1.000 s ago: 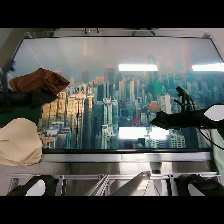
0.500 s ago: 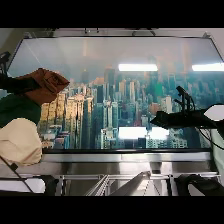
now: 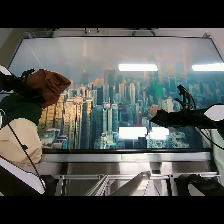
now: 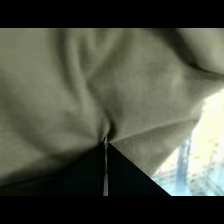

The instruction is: Fold the shirts.

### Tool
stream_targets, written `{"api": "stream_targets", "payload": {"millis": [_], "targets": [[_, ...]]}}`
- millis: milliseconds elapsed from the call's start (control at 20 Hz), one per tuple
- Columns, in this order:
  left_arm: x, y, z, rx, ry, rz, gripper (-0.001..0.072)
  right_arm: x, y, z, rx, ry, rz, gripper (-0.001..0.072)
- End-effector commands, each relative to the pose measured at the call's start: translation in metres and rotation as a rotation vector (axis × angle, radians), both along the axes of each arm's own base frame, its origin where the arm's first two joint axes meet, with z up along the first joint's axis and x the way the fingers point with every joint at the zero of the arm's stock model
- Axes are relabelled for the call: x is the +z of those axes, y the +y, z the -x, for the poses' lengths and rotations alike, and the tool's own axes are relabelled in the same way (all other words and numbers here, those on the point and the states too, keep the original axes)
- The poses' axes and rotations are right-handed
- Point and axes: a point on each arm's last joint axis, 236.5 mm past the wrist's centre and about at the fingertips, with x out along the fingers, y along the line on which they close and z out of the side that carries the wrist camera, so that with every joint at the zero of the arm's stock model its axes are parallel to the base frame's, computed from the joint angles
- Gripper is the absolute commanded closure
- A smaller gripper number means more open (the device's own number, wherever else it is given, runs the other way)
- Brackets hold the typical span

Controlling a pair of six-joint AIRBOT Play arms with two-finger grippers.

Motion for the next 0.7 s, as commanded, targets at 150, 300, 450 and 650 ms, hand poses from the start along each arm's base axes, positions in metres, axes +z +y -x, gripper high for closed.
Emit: {"api": "stream_targets", "payload": {"millis": [150,300,450,650], "targets": [[0.103,-0.061,-0.055,-0.066,-0.256,0.093,0.0689,0.0,0.0,0.0,0.001,-0.003,0.001,0.0692],[0.173,-0.116,-0.061,-0.1,-0.405,0.264,0.0688,0.0,0.0,-0.001,-0.001,-0.003,0.0,0.0692],[0.335,-0.233,-0.03,-0.297,-0.707,0.774,0.0687,0.0,0.0,-0.001,-0.002,-0.002,0.0,0.0692],[0.462,-0.313,0.057,-0.543,-0.913,1.079,0.0684,0.001,0.002,0.004,0.01,0.015,-0.011,0.0692]]}}
